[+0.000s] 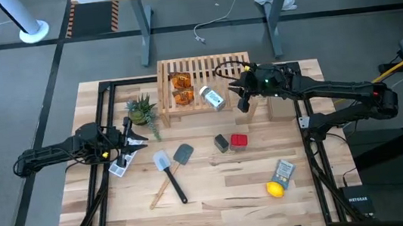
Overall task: Shelf spices
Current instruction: Put the white seasoning bottle on the shelf
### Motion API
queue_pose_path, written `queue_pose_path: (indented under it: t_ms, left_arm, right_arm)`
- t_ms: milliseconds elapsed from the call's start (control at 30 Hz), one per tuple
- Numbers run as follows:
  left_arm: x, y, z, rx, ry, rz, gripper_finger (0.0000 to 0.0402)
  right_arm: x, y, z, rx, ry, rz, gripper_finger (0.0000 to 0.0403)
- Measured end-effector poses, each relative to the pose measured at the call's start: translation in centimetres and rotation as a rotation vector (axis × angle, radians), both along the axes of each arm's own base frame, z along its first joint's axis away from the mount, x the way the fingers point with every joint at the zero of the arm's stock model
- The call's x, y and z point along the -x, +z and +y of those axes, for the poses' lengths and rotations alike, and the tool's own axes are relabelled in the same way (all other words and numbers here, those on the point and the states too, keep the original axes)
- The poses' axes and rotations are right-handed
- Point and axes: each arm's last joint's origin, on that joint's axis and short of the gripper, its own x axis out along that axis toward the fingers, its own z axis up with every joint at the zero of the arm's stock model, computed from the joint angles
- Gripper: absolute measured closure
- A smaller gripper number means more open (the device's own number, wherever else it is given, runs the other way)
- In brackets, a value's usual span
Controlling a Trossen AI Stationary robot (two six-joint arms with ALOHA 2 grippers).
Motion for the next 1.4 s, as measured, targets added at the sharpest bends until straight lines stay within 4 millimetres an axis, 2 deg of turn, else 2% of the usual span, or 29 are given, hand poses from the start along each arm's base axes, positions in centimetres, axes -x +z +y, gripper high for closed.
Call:
queue_pose_path:
  t_ms: [233, 567, 800, 1000, 1200, 1400]
  left_arm:
    - [0.0, 0.0, 0.0, 0.0, 0.0, 0.0, 0.0304]
    - [0.0, 0.0, 0.0, 0.0, 0.0, 0.0, 0.0304]
    - [0.0, 0.0, 0.0, 0.0, 0.0, 0.0, 0.0304]
    - [0.0, 0.0, 0.0, 0.0, 0.0, 0.0, 0.0304]
    - [0.0, 0.0, 0.0, 0.0, 0.0, 0.0, 0.0304]
    - [0.0, 0.2, 0.0, -0.029, 0.001, -0.033, 0.0304]
  right_arm:
    - [0.0, 1.3, 2.6, 0.127, 0.021, -0.021, 0.0326]
    - [-0.3, 2.1, 5.6, 0.135, 0.141, -0.083, 0.0324]
    - [-0.7, 2.5, 7.3, 0.069, 0.389, -0.156, 0.0324]
    - [-0.7, 2.1, 8.9, 0.002, 0.567, -0.133, 0.0324]
    - [-0.9, 2.3, 10.3, -0.029, 0.622, -0.168, 0.0324]
    - [-1.5, 2.2, 11.8, -0.197, 0.615, -0.202, 0.0324]
